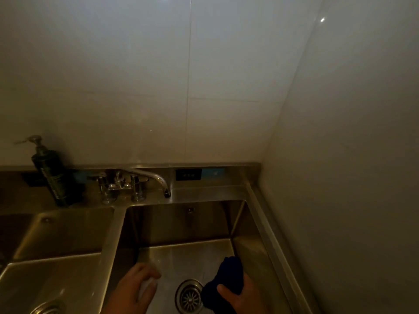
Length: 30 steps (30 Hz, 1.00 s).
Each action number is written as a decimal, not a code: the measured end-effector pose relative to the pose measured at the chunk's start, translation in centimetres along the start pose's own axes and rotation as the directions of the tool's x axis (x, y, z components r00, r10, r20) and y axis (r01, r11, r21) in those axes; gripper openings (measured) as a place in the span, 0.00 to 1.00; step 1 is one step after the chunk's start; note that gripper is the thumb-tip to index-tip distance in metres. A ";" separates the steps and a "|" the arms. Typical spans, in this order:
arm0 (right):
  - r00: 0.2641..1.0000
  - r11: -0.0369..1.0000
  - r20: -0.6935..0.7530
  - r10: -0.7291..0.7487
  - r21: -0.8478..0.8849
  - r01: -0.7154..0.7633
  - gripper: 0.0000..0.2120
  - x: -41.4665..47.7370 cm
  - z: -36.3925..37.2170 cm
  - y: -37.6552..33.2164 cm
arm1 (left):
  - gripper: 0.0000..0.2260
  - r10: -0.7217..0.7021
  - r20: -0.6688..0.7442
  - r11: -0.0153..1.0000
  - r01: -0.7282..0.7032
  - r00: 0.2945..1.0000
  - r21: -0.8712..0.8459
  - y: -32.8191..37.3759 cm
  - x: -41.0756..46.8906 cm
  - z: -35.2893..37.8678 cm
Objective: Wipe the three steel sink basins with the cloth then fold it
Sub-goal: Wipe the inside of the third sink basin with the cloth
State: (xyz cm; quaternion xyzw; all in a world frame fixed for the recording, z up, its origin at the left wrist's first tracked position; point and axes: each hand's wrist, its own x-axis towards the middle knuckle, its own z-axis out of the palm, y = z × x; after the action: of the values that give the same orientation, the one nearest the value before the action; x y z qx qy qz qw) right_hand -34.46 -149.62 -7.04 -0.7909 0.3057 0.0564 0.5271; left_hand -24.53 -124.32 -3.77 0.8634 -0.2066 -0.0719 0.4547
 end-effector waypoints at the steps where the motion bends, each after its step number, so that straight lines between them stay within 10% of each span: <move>1: 0.998 0.998 0.057 -0.032 -0.047 0.035 0.34 1.6 -0.7 1.4 | 0.11 -0.015 0.019 1.000 0.015 1.000 0.006 0.1 0.5 1.3; 6: 0.978 0.944 0.206 0.030 -0.329 0.041 0.33 8.2 -2.0 5.7 | 0.12 -0.130 0.046 0.989 0.126 0.990 0.081 -3.0 2.2 8.7; 12: 0.998 0.763 0.059 -0.025 -0.644 0.057 0.32 11.8 -1.5 8.7 | 0.11 -0.321 0.006 0.910 0.306 0.947 0.281 -9.4 3.1 13.9; 18: 0.757 0.414 0.510 0.409 -0.843 0.344 0.30 11.5 2.7 14.4 | 0.22 -0.484 0.089 0.761 0.368 0.870 0.534 -16.7 3.5 17.0; 20: 0.831 0.430 0.467 0.303 -0.845 0.318 0.25 12.2 4.3 15.5 | 0.25 -0.495 0.111 0.724 0.338 0.862 0.602 -18.7 3.6 17.9; 30: 0.793 0.235 0.517 0.322 -0.855 0.462 0.56 17.1 8.0 21.2 | 0.32 -0.391 0.169 0.697 0.172 0.905 0.696 -26.3 6.1 20.5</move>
State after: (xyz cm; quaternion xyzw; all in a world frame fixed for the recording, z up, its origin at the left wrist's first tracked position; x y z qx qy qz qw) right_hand -30.32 -155.38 -34.57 -0.8902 -0.0215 0.4550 -0.0091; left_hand -17.78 -129.17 -36.64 0.9674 -0.1494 -0.1948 0.0618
